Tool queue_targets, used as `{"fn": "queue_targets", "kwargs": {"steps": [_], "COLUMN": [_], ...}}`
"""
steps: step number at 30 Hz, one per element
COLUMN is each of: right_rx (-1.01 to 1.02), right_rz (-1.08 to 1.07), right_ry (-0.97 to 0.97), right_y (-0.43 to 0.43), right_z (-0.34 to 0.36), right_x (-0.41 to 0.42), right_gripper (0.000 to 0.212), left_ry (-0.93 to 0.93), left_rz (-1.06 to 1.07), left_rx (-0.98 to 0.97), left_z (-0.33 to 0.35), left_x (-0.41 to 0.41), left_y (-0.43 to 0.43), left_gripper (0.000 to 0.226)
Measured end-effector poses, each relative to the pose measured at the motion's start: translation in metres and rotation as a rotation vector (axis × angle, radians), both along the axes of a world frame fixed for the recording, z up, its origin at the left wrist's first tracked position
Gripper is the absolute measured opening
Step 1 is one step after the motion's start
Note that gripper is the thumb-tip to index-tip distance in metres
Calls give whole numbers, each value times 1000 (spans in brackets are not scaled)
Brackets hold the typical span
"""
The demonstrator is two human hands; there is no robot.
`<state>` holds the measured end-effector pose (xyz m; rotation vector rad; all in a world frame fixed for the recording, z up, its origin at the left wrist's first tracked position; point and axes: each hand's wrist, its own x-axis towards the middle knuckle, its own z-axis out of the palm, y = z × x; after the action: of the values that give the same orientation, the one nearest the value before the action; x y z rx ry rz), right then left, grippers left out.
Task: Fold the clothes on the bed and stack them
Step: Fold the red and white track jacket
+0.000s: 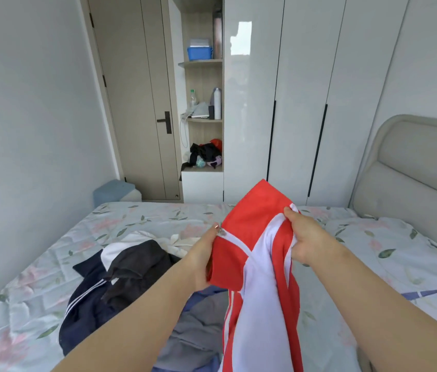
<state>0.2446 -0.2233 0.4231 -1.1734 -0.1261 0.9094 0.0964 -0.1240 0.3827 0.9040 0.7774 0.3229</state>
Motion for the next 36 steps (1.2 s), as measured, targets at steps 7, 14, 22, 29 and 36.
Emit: {"fn": "queue_targets", "kwargs": {"steps": [7,14,22,29,36], "right_rx": [93,198,-66,55,-227], "right_rz": [-75,103,73,-85,85], "right_ry": [138,103,-449,-697,-826], "right_y": [-10,-20,-37,-44,-43], "right_z": [17,45,36,53,15], "right_x": [2,-14,12,24,33], "right_gripper": [37,41,17,15,23], "left_ry": [-208,-122,-125,-354,154], "left_rz": [-203,-413,-157,-89,-484], "left_rx": [-104,197,467,557,550], "left_z": [-41,-58,-13,61,42], "left_x": [-12,-5,-18,-34,-41], "left_y": [-4,-9,18,31,36], "left_gripper": [86,76,51,34,54]}}
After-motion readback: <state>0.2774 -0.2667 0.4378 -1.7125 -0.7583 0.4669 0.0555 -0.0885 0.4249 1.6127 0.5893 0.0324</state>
